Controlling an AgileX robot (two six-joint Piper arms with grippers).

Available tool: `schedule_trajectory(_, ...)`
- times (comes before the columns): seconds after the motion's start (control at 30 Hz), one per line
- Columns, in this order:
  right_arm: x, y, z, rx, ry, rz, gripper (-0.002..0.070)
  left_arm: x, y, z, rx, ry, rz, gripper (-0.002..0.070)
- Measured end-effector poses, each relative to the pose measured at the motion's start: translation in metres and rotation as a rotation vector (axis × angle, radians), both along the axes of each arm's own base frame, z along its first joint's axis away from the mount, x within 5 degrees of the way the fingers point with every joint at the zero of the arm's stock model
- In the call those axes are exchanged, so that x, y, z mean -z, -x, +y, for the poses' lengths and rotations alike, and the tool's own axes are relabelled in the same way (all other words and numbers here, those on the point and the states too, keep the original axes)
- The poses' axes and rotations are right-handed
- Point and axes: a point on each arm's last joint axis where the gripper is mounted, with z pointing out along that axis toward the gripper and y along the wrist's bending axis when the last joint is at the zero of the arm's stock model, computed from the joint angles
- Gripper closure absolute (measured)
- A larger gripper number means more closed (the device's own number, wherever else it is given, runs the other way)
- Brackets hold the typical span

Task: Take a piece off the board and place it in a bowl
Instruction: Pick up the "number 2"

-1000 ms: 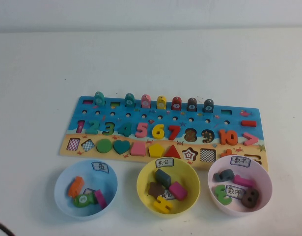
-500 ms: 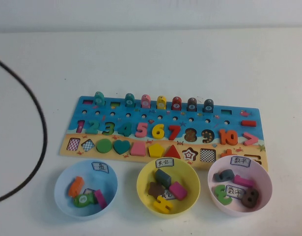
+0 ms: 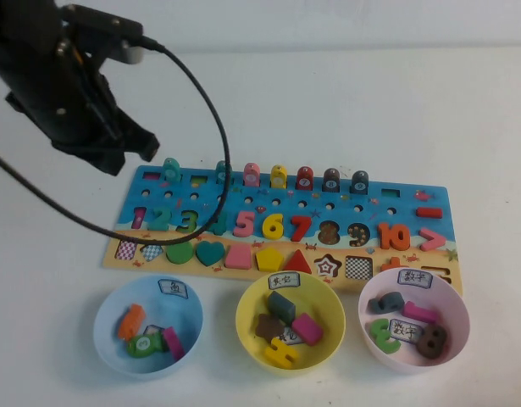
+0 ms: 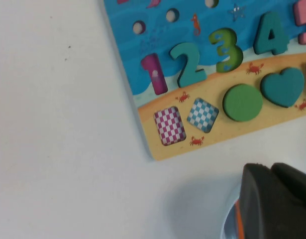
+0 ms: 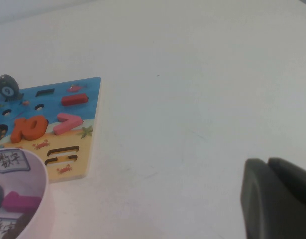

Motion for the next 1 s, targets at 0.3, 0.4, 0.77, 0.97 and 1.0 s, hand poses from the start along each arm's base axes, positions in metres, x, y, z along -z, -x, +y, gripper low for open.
schedule_trajectory(0.3, 0.0, 0.0, 0.0, 0.0, 0.0, 0.0, 0.0694, 0.057, -0.046, -0.021, -0.039, -0.027, 0.116, 0.0678)
schedule_trajectory(0.4, 0.0, 0.0, 0.0, 0.0, 0.0, 0.0, 0.0694, 0.079, -0.054, -0.024, -0.047, -0.044, 0.165, 0.0637)
schedule_trajectory(0.77, 0.0, 0.0, 0.0, 0.0, 0.0, 0.0, 0.0694, 0.109, -0.075, -0.038, -0.067, 0.051, 0.126, 0.0242)
schedule_trajectory(0.97, 0.0, 0.0, 0.0, 0.0, 0.0, 0.0, 0.0694, 0.127, -0.082, -0.039, -0.082, 0.045, 0.144, 0.0294)
schedule_trajectory(1.0, 0.0, 0.0, 0.0, 0.0, 0.0, 0.0, 0.0694, 0.131, -0.082, -0.04, -0.082, 0.041, 0.153, 0.0299)
